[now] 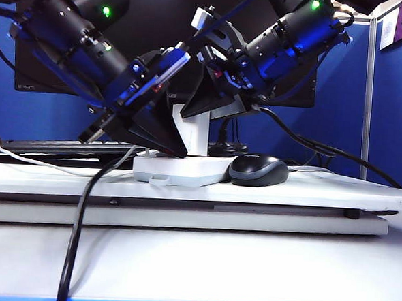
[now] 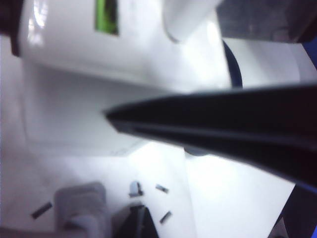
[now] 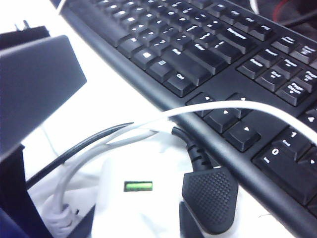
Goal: Unplug the white charger from the socket, then place it next to the socket.
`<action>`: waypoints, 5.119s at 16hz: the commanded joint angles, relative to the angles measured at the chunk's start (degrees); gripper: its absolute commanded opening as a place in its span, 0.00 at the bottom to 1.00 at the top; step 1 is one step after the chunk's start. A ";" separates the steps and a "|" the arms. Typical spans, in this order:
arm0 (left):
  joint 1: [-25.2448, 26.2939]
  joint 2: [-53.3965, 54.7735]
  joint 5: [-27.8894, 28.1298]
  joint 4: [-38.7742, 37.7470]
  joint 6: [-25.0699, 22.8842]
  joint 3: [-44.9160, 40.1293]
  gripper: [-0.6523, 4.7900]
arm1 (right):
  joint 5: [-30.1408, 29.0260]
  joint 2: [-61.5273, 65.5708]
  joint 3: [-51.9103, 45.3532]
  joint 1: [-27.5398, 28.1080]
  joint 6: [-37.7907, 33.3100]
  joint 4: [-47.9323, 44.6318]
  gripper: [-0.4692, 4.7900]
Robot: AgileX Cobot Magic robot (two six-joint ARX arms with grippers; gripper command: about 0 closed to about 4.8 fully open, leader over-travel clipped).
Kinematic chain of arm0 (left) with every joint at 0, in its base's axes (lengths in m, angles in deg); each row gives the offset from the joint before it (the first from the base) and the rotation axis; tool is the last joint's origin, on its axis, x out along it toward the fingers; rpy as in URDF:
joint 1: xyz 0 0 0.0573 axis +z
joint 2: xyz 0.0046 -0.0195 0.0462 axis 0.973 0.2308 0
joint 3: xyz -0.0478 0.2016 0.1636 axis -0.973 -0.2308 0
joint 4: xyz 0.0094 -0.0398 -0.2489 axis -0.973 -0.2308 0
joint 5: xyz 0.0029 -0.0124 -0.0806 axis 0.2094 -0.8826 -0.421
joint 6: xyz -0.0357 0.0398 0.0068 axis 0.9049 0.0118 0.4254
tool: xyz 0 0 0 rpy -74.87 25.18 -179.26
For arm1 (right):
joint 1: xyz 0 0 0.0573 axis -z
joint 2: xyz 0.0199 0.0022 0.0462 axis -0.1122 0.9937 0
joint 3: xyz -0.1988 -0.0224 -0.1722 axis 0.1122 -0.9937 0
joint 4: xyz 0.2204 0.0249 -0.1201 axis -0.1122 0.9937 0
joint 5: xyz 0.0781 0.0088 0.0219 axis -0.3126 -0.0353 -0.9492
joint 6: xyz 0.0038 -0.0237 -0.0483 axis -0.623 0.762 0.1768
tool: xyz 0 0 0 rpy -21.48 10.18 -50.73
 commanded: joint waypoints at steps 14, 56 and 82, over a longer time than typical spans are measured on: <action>-0.13 1.29 1.60 -2.12 -2.67 -0.35 0.11 | -0.92 -3.10 0.87 0.39 -3.93 -9.94 0.08; -0.02 -27.61 30.49 -5.60 -8.87 -0.33 0.11 | -7.45 -5.16 4.44 -2.36 -18.60 -19.47 0.08; -0.02 -33.22 44.02 -15.10 -8.85 -0.33 0.11 | -3.56 5.64 4.46 -8.59 -26.21 -17.11 0.08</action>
